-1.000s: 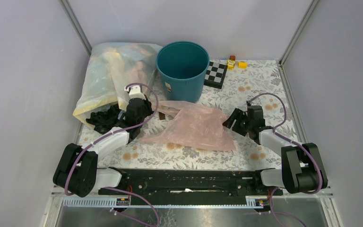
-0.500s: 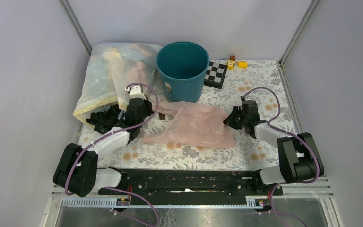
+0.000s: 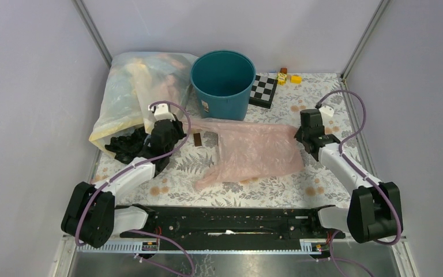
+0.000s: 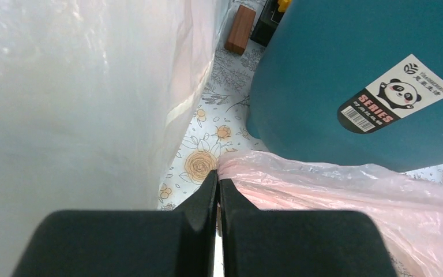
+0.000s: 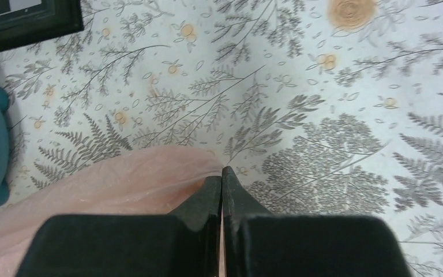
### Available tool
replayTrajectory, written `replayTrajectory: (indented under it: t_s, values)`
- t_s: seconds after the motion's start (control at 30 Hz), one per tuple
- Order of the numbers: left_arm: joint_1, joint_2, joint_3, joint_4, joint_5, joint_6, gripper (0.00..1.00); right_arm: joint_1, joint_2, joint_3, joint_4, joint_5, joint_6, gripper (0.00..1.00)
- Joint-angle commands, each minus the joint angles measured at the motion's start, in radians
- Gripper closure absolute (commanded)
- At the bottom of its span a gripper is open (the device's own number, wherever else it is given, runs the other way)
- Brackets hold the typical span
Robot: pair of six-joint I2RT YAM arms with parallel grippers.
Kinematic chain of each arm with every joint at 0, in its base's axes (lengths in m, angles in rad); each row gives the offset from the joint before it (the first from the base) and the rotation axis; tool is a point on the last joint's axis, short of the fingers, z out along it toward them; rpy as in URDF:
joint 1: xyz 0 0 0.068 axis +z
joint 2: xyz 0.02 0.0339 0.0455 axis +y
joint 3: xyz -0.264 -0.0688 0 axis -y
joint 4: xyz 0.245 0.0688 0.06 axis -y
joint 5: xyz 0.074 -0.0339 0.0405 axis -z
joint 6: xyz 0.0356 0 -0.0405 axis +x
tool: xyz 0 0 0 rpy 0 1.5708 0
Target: Put the trash bags into the trash bin
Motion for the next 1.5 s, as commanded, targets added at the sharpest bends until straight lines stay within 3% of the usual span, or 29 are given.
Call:
replayTrajectory:
  t_s: [0.0, 0.1, 0.33, 0.5, 0.63, 0.93, 1.2, 1.37, 1.47]
  values:
    - [0.005, -0.028, -0.004, 0.013, -0.064, 0.009, 1.0, -0.014, -0.032, 0.063, -0.136, 0.241, -0.042, 1.0]
    - [0.005, -0.054, -0.002, -0.01, -0.091, 0.011, 1.0, -0.016, -0.067, 0.106, -0.21, 0.232, -0.057, 1.0]
    - [-0.018, -0.237, 0.036, -0.148, 0.052, -0.098, 1.0, -0.015, -0.241, 0.242, -0.21, -0.184, -0.137, 1.0]
    - [-0.019, -0.429, 0.127, -0.273, 0.046, -0.096, 1.0, -0.006, -0.182, 0.471, -0.301, -0.315, -0.164, 1.0]
    - [-0.019, -0.467, 0.291, -0.407, -0.022, -0.032, 1.0, 0.006, -0.095, 0.625, -0.316, -0.403, -0.182, 1.0]
    - [-0.019, -0.376, 0.705, -0.521, -0.095, 0.111, 1.0, 0.019, 0.117, 0.944, -0.269, -0.546, -0.167, 1.0]
    - [-0.019, -0.153, 1.088, -0.528, -0.215, 0.28, 1.0, 0.061, 0.456, 1.371, -0.248, -0.65, -0.119, 1.0]
    - [-0.009, -0.077, 1.211, -0.508, -0.245, 0.319, 1.0, 0.102, 0.649, 1.635, -0.235, -0.682, -0.087, 1.0]
    - [-0.007, -0.075, 1.209, -0.479, -0.249, 0.327, 1.0, 0.124, 0.72, 1.677, -0.179, -0.7, -0.063, 1.0]
